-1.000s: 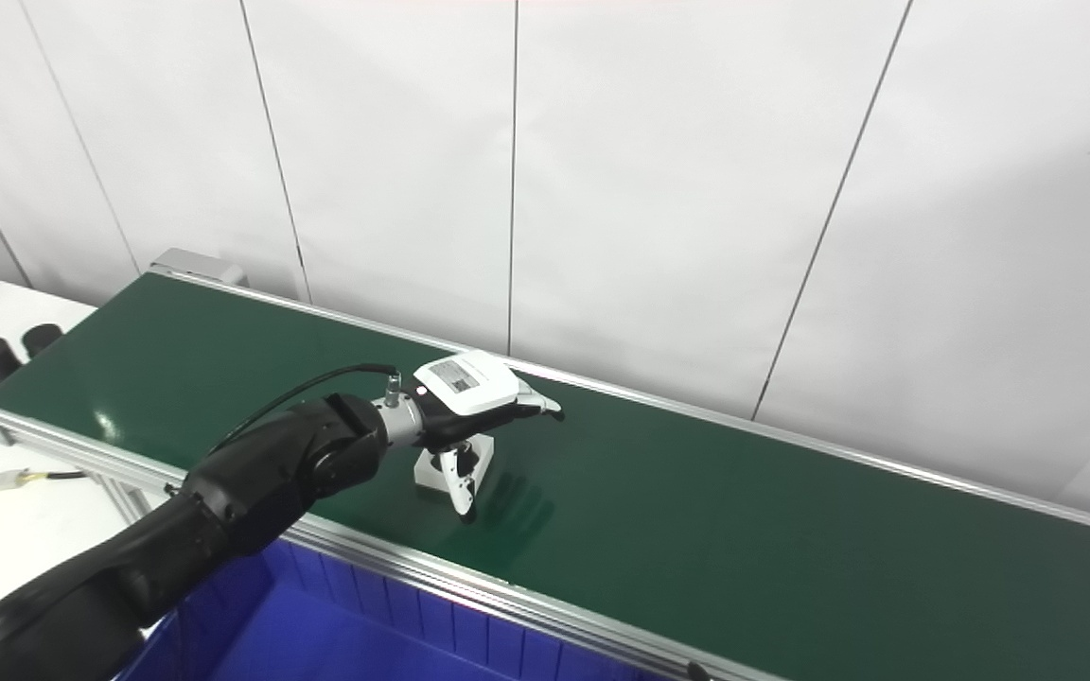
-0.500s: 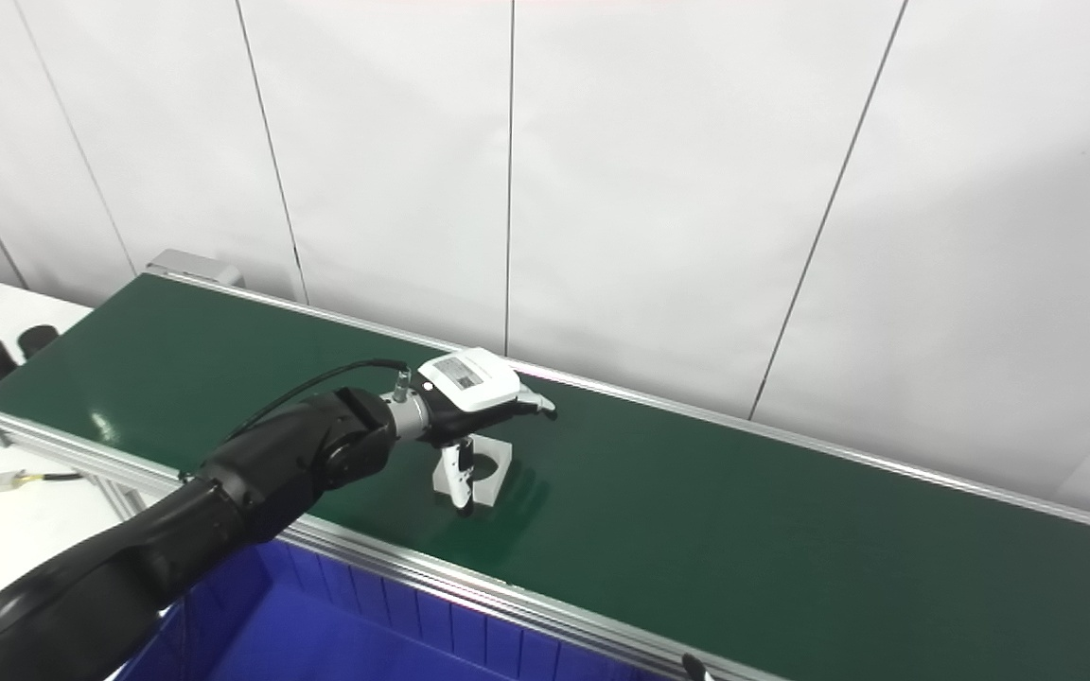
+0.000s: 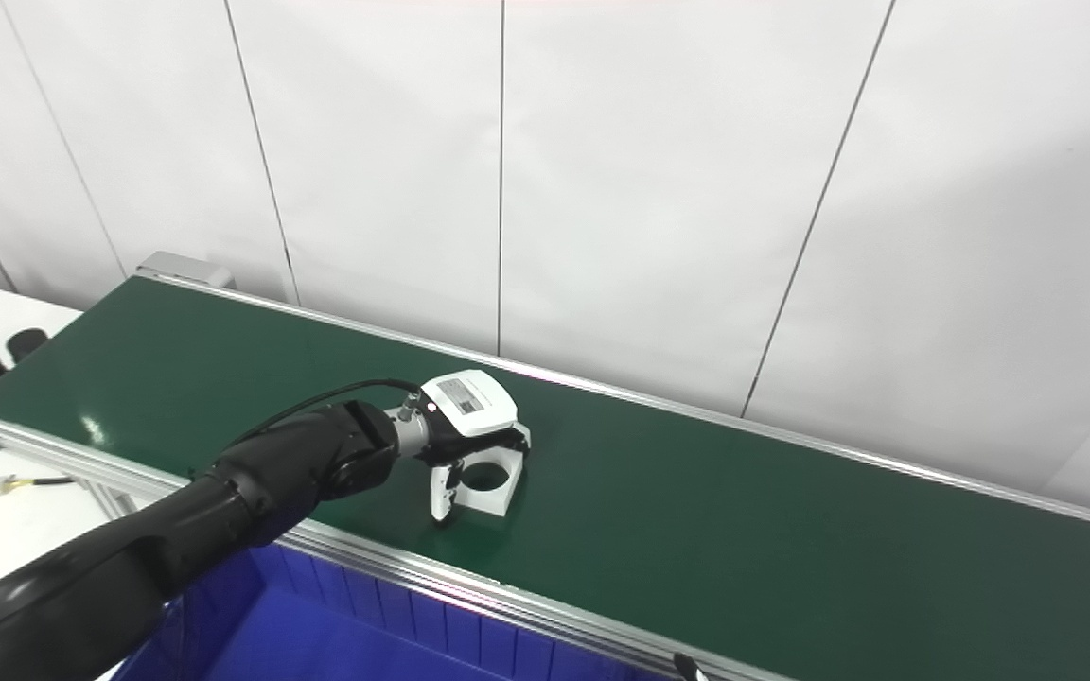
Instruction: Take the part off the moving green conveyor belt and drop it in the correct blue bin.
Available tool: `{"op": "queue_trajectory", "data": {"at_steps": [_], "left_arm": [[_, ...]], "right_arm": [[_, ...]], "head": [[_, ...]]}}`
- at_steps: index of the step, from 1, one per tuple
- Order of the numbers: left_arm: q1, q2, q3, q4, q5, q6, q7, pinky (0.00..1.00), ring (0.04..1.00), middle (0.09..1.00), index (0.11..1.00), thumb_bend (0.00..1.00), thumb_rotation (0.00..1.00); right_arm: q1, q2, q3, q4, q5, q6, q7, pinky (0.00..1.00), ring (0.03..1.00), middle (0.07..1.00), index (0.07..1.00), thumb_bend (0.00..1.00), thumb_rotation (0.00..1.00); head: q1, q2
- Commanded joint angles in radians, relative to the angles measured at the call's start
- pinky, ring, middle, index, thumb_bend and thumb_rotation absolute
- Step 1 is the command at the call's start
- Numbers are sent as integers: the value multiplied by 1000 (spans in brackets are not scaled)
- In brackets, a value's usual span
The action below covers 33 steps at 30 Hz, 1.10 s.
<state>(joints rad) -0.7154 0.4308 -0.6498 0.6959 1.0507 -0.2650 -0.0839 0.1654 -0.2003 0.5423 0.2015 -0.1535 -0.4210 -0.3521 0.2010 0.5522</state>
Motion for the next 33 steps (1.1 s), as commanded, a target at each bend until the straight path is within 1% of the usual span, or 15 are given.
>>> {"op": "queue_trajectory", "data": {"at_steps": [1,3,4,5,6,7,10,14,15,18,20,22,25,31,33], "left_arm": [[-23,20,-11,17,27,29,9,714,720,733,714,1000,100],[-20,14,-15,23,19,39,1,668,689,712,688,968,75],[-17,12,-15,22,13,41,0,579,617,663,659,918,38],[-16,11,-14,21,9,41,0,444,498,545,623,671,12],[-12,7,-3,18,-9,38,-1,420,477,524,617,628,7],[-9,4,4,15,-22,36,-3,251,304,486,522,551,1],[-10,-2,15,17,-47,30,6,187,245,475,493,530,0],[-15,-5,23,1,-61,47,-20,234,306,477,489,525,0],[-17,-4,24,-2,-65,46,-23,242,315,443,510,521,0],[-23,-4,28,-17,-73,53,-48,275,349,432,523,521,0],[-26,-2,29,-29,-75,57,-59,277,348,423,525,520,0],[-29,1,31,-42,-75,57,-64,254,324,465,497,525,0],[-28,10,39,-77,-82,52,-69,293,366,435,519,522,0],[-2,67,94,-295,-118,38,-139,384,440,468,508,524,0],[12,92,124,-368,-141,13,-140,411,446,464,509,524,0]], "right_arm": [[-3,1,4,-39,-12,-49,-3,866,928,969,936,889,1000],[-3,0,5,-41,-12,-49,-5,863,926,968,936,879,1000],[-2,0,5,-43,-11,-49,-5,860,923,966,937,881,1000],[-1,-1,5,-44,-11,-49,-4,858,922,965,938,884,1000],[0,-1,4,-45,-11,-49,-3,858,922,965,938,884,1000],[1,-2,4,-45,-10,-49,-2,859,923,964,940,891,1000],[2,-2,3,-46,-11,-49,-2,855,921,962,939,891,1000],[2,-4,4,-47,-14,-49,-1,852,920,962,934,887,1000],[2,-5,4,-48,-14,-49,-1,851,919,962,932,886,1000],[1,-7,5,-47,-13,-49,-2,847,915,961,927,880,1000],[1,-8,5,-47,-13,-49,-2,843,913,961,927,880,1000],[0,-9,6,-47,-13,-49,-3,842,915,963,927,878,1000],[-2,-10,7,-47,-17,-49,-8,832,906,956,927,872,1000],[-5,-7,-13,-55,10,-49,22,839,904,952,935,880,1000],[-8,-7,-22,-59,21,-49,33,841,901,950,936,872,996]], "head": [[-1,2],[-1,2],[-1,6],[-1,6],[-1,6],[-1,6],[-1,5],[-1,6],[-1,6],[-1,6],[-1,6],[10,9],[10,9],[52,51],[69,71]]}}
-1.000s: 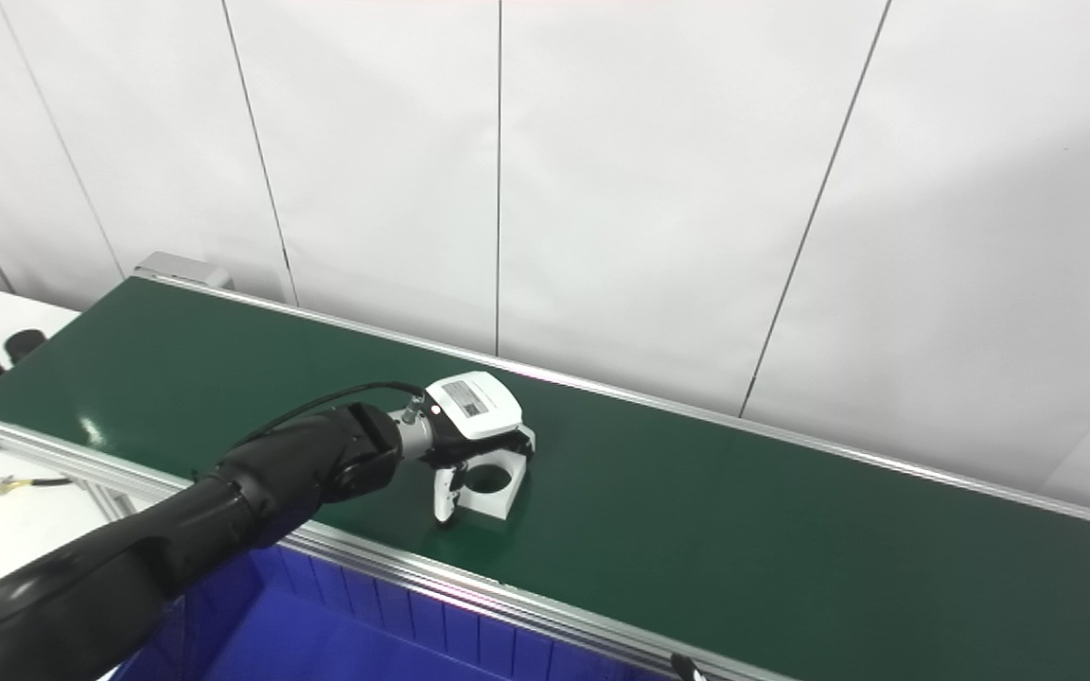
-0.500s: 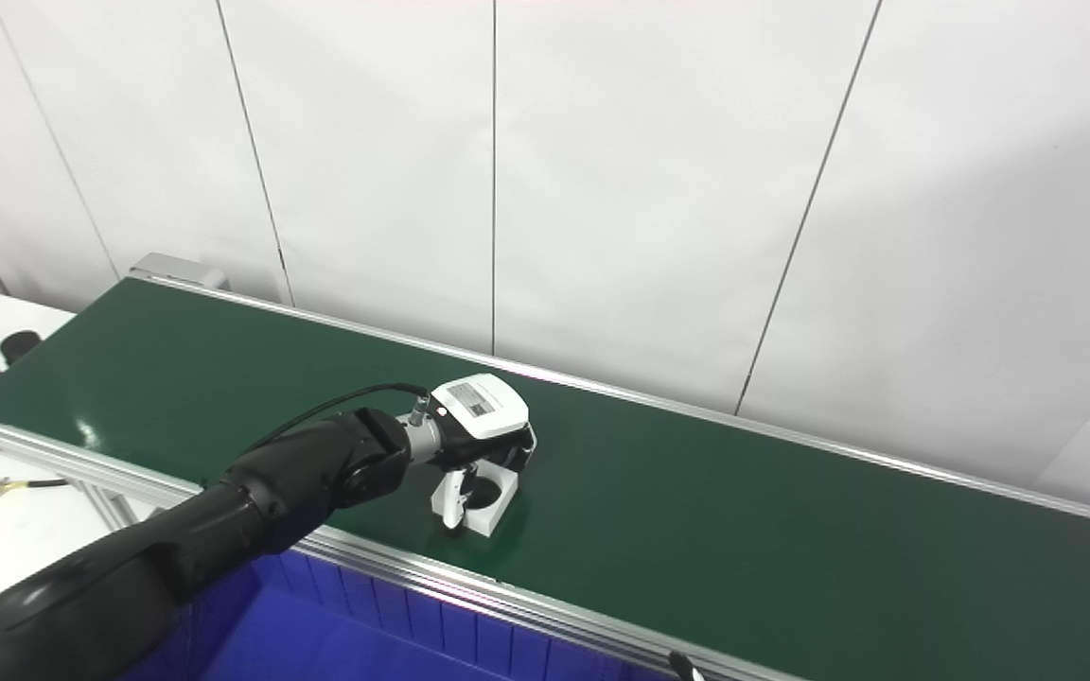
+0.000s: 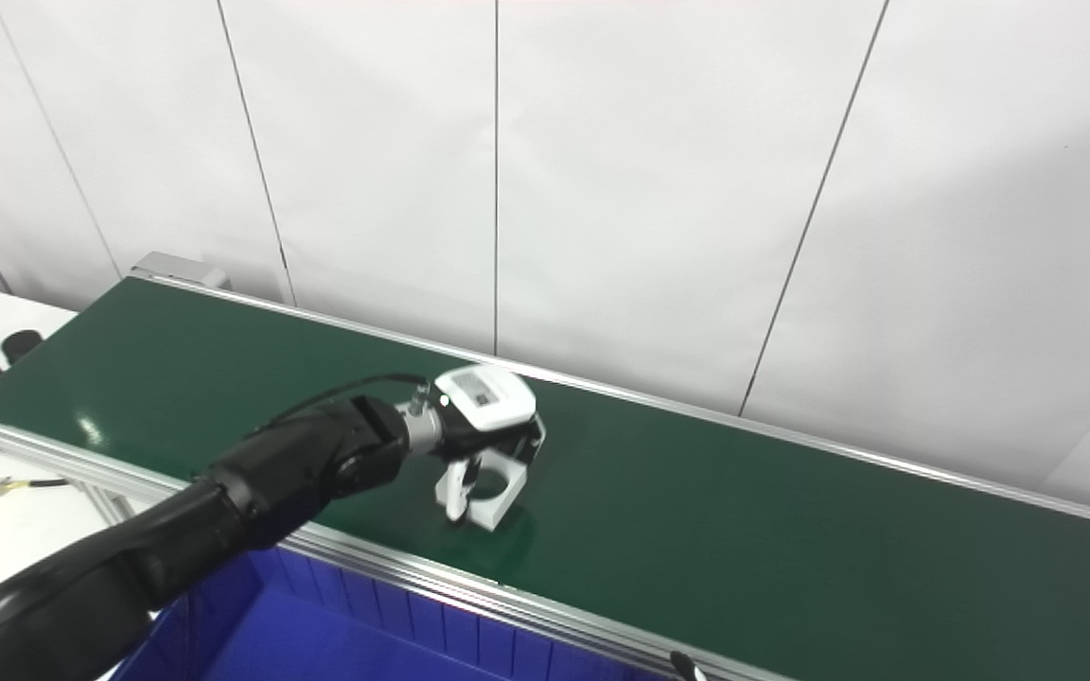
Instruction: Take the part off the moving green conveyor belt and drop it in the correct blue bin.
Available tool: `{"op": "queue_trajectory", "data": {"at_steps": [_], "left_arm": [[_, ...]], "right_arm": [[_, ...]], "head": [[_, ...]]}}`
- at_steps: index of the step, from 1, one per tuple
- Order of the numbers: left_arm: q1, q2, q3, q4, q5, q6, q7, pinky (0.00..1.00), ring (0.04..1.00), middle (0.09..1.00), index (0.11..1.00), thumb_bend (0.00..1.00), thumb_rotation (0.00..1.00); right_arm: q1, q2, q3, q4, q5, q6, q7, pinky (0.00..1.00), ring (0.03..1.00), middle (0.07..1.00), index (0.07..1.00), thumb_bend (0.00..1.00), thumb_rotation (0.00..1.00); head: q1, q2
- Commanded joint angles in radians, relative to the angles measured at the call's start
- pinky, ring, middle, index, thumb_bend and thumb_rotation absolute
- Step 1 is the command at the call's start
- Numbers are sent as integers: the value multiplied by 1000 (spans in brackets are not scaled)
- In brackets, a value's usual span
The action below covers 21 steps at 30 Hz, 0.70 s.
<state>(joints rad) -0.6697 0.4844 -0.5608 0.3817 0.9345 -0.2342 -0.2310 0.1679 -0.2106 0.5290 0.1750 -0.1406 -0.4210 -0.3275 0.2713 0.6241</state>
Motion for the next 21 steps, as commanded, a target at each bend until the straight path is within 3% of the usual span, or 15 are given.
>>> {"op": "queue_trajectory", "data": {"at_steps": [1,8,16,21], "left_arm": [[-25,53,54,-96,-46,-25,-1,417,444,460,511,524,0],[33,124,155,-313,-133,1,-111,397,453,477,498,525,0],[122,164,249,-496,-175,17,-193,398,449,476,498,525,0],[180,175,290,-581,-189,24,-235,393,442,473,500,525,0]], "right_arm": [[-13,2,-14,-36,15,-49,18,843,901,949,936,869,994],[-23,4,-68,-53,41,-49,81,813,875,935,920,884,969],[-33,18,-143,-75,91,-49,178,820,879,936,905,888,936],[-39,27,-194,-90,106,-49,231,829,881,937,901,874,932]], "head": [[15,22],[56,76],[155,169],[210,195]]}}
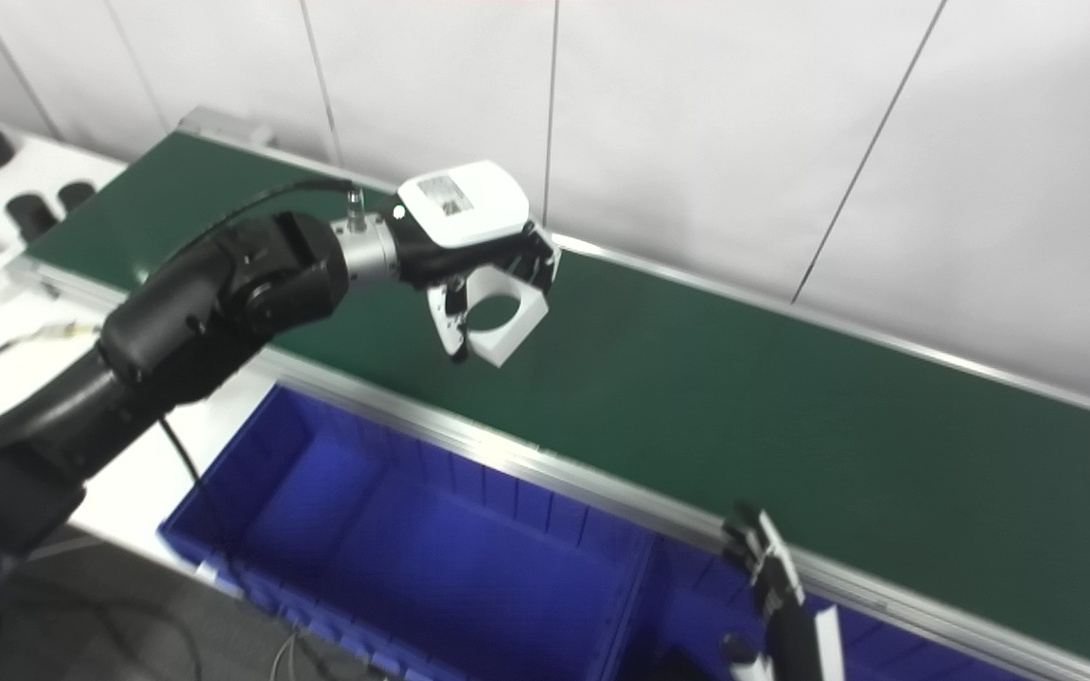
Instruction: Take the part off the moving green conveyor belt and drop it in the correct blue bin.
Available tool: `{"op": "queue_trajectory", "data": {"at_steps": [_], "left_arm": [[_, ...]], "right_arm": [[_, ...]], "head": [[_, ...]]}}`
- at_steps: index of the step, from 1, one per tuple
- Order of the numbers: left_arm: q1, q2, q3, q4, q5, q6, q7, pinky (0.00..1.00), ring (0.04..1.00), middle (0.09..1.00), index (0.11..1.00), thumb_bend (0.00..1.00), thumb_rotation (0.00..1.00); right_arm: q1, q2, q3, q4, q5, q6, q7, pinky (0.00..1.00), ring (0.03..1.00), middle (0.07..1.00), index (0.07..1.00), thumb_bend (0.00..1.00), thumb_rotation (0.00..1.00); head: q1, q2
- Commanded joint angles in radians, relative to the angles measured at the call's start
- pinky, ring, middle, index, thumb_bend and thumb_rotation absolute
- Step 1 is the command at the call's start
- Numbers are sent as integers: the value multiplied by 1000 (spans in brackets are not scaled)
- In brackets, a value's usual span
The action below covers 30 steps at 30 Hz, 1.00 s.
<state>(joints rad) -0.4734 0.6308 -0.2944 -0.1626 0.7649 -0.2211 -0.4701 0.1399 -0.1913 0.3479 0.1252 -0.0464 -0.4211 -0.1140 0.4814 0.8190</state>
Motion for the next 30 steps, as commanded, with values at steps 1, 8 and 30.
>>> {"op": "queue_trajectory", "data": {"at_steps": [1,8,30], "left_arm": [[-3,29,33,-57,-21,18,-8,393,445,475,498,526,0],[92,18,85,-158,-17,77,-52,398,456,481,494,525,0],[368,-29,114,-34,81,108,52,362,443,473,504,525,0]], "right_arm": [[-11,10,-25,-44,13,-49,26,828,879,935,900,876,932],[-5,16,-81,-62,8,-49,71,809,867,931,911,906,965],[17,36,-127,-86,6,-49,134,809,869,939,909,816,959]], "head": [[27,9],[92,-2],[98,-35]]}}
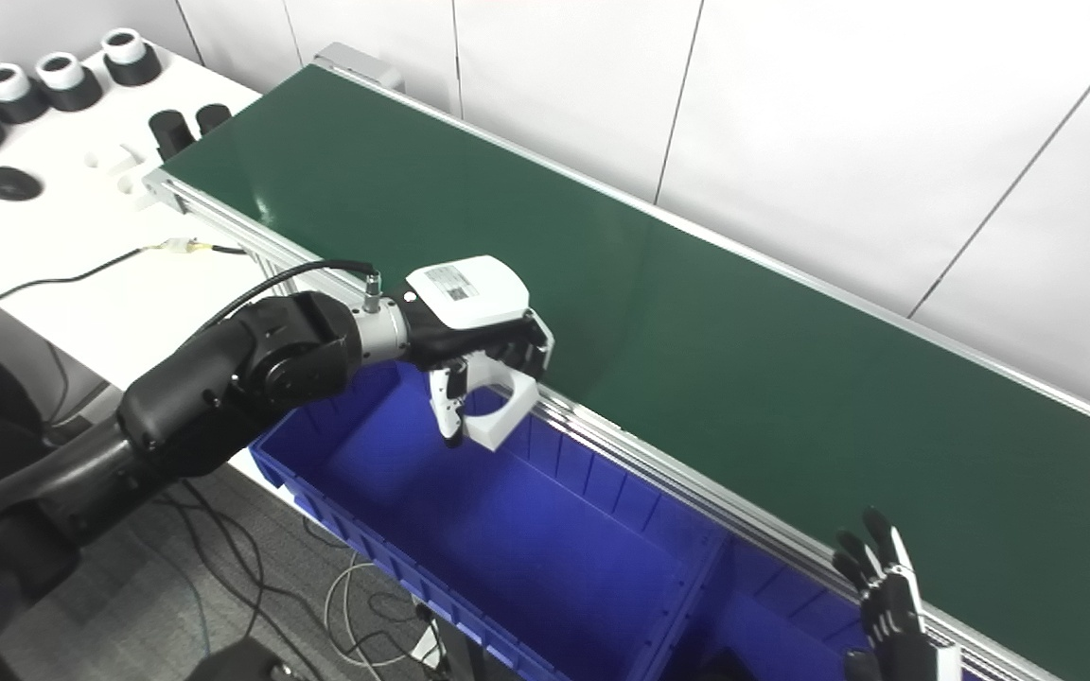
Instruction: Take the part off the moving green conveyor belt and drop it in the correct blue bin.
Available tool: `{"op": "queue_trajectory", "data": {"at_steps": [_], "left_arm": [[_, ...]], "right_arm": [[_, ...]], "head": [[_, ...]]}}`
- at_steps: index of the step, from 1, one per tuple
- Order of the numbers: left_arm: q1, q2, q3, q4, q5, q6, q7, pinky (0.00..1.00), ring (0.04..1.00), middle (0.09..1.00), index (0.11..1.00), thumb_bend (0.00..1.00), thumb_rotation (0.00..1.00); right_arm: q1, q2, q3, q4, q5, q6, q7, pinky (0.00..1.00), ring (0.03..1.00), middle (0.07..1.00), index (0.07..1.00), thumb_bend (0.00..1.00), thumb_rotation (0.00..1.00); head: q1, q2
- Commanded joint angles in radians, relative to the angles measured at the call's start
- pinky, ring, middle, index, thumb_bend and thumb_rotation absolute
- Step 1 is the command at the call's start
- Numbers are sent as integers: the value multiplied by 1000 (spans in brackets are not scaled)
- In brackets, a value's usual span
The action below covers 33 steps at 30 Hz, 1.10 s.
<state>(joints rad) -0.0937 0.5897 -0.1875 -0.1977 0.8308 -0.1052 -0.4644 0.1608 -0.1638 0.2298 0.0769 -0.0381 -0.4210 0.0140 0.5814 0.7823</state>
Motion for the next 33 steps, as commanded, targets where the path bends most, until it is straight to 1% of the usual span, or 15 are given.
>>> {"op": "queue_trajectory", "data": {"at_steps": [1,4,7,9,12,13,14,16,18,20,22,23,25,28,33], "left_arm": [[-8,6,1,28,24,-15,68,360,443,473,504,525,0],[-5,-8,-19,104,49,-24,115,323,405,451,522,522,0],[-4,-15,-39,154,61,-14,133,342,418,451,528,521,0],[-2,-21,-59,211,79,-19,172,354,423,453,525,522,0],[4,-28,-85,314,108,-34,266,385,444,465,514,523,0],[4,-30,-92,341,117,-35,295,418,470,476,504,524,0],[5,-34,-101,378,130,-30,328,429,478,480,501,525,0],[6,-38,-115,431,143,-32,383,439,486,480,502,525,0],[17,-42,-128,470,146,-40,437,427,471,487,491,525,0],[26,-46,-137,497,147,-45,472,432,479,485,493,525,0],[31,-47,-153,520,151,-47,489,429,475,481,497,525,0],[34,-47,-163,527,155,-42,494,410,461,474,502,525,0],[38,-45,-176,535,151,-41,495,414,467,476,500,525,0],[42,-43,-183,534,131,-38,479,444,477,475,502,525,0],[39,-38,-191,533,123,-31,461,457,488,474,506,525,0]], "right_arm": [[-2,11,-11,-37,0,-49,8,810,871,939,909,820,958],[1,17,-18,-36,6,-48,15,808,872,936,908,849,955],[4,20,-23,-39,10,-49,24,806,868,930,905,850,950],[4,21,-24,-39,7,-49,27,806,867,930,906,854,950],[1,18,-25,-32,-3,-49,27,808,866,933,908,862,962],[0,17,-26,-29,-2,-49,28,807,864,933,906,859,956],[0,18,-27,-29,0,-49,29,807,864,934,905,858,954],[1,19,-28,-31,0,-49,31,804,861,931,903,848,946],[1,19,-29,-31,0,-49,34,809,863,934,904,845,948],[1,19,-30,-29,2,-49,37,811,864,936,906,839,943],[0,19,-31,-28,4,-49,42,812,867,938,908,833,941],[0,20,-32,-27,5,-49,43,813,868,938,909,831,939],[1,22,-34,-25,4,-49,43,813,869,937,909,843,940],[4,26,-35,-27,-2,-49,42,807,868,935,908,852,944],[3,26,-34,-27,-5,-49,42,807,867,938,911,837,935]], "head": [[-2,2],[-2,7],[-11,6],[-16,7],[-19,6],[-19,6],[-20,6],[-22,6],[-22,8],[-22,9],[-21,9],[-21,7],[-23,5],[-29,3],[-30,3]]}}
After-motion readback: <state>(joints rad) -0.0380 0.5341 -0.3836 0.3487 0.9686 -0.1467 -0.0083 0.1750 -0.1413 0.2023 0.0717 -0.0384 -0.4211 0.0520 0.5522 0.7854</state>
